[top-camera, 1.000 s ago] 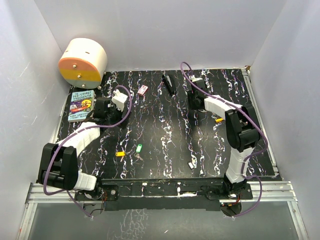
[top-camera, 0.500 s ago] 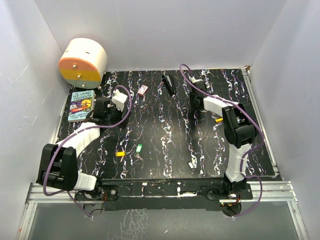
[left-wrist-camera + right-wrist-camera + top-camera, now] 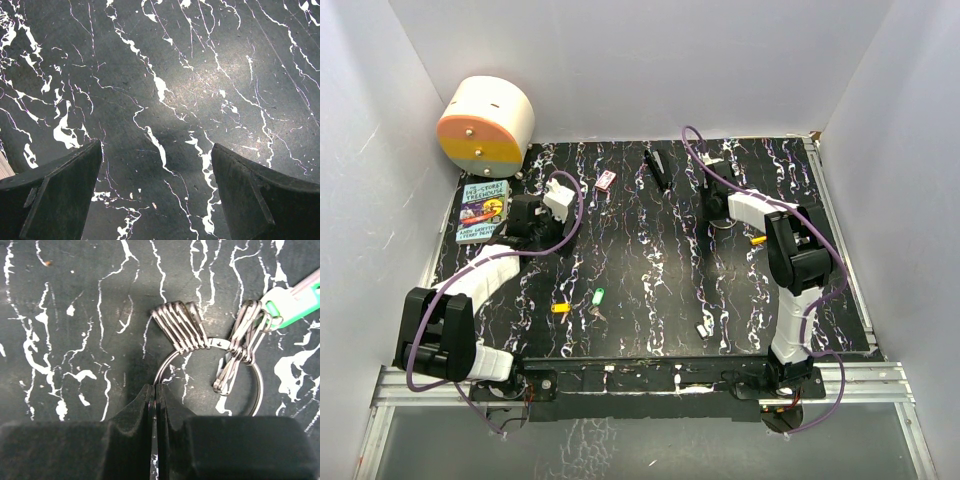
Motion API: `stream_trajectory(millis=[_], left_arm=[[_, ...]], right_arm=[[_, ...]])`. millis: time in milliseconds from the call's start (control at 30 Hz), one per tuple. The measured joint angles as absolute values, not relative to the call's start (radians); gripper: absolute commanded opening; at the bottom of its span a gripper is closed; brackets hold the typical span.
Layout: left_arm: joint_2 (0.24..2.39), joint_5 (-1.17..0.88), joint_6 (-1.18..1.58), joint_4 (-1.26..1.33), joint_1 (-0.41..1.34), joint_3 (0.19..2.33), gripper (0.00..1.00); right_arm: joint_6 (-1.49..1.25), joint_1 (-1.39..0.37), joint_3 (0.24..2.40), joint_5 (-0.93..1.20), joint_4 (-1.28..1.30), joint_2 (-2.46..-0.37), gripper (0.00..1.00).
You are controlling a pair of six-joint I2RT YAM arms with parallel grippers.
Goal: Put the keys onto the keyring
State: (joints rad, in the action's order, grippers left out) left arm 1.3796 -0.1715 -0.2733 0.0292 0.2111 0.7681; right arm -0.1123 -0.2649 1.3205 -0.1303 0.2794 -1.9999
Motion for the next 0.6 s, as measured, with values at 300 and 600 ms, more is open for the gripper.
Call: stream_trajectory(millis=[300, 600], left_arm=[[1.38, -0.171, -0.273, 0.029, 0.211, 0.768, 0.89], [1.38, -0.164, -0.272, 0.029, 0.211, 0.768, 0.89]], right_arm=[[-0.194, -0.26, 1.32, 0.104, 0.298, -1.987, 0.07], [-0.408, -0.259, 1.329, 0.47, 0.289, -1.815, 0.07]])
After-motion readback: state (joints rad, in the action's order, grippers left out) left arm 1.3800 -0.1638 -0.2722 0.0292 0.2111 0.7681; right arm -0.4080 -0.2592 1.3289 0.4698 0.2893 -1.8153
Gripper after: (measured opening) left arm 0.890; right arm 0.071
